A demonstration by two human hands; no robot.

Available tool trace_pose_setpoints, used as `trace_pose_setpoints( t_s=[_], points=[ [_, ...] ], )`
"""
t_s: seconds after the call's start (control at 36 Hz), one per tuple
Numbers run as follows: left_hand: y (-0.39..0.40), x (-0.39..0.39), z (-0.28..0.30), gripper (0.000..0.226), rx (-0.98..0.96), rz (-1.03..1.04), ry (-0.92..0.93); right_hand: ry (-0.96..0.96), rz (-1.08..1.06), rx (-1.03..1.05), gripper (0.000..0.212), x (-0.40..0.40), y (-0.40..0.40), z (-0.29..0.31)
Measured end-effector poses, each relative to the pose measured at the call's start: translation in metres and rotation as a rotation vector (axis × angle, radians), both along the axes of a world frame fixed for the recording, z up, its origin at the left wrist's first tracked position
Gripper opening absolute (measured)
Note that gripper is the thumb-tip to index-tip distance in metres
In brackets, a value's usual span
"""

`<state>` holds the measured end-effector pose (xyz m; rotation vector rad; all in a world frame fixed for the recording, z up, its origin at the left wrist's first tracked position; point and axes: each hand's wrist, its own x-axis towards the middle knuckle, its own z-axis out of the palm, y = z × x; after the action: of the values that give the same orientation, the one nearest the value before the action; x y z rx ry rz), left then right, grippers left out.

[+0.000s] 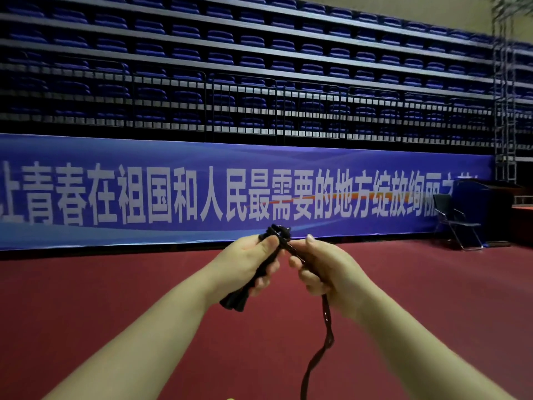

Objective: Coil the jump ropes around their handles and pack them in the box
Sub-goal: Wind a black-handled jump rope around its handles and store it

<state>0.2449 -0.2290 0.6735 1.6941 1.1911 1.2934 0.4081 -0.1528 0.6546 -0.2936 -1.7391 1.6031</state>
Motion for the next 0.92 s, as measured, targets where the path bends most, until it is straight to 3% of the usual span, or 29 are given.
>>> trace_pose_setpoints(
  t_s=[0.17, 0.25, 0.36, 0.47, 0.53, 0.58, 0.69, 0.78, 0.92],
  points=[
    [0.004, 0.002, 0.008, 0.033, -0.007, 0.096, 0.082, -0.080, -0.512, 0.308, 0.031, -0.016, -0.006, 0.009],
    [0.004, 0.007, 0.017, 0.040, 0.010, 0.104, 0.098, -0.074, -0.647, 0.416, 0.036, -0.018, -0.004, 0.018],
    [0.002, 0.009, 0.023, 0.074, 0.014, 0.079, 0.075, -0.067, -0.591, 0.425, 0.035, -0.016, -0.004, 0.022],
    [-0.001, 0.000, 0.021, 0.036, -0.072, 0.031, 0.039, -0.042, -0.616, 0.474, 0.050, -0.016, 0.000, 0.019],
    [-0.004, -0.009, 0.018, 0.038, -0.184, -0.061, -0.062, -0.030, -0.624, 0.456, 0.055, -0.017, 0.001, 0.016],
    [-0.007, -0.014, 0.016, 0.041, -0.276, -0.112, -0.102, -0.021, -0.624, 0.431, 0.047, -0.019, 0.002, 0.013],
    [-0.002, -0.011, 0.014, 0.042, -0.298, -0.024, -0.074, -0.050, -0.615, 0.372, 0.042, -0.026, 0.008, 0.006],
    [0.003, -0.005, 0.018, 0.039, -0.239, 0.082, 0.027, -0.093, -0.616, 0.333, 0.046, -0.030, 0.012, 0.003],
    [0.014, -0.003, 0.026, 0.041, -0.124, 0.311, 0.391, -0.127, -0.572, 0.283, 0.041, -0.032, 0.014, 0.002]
  ],
)
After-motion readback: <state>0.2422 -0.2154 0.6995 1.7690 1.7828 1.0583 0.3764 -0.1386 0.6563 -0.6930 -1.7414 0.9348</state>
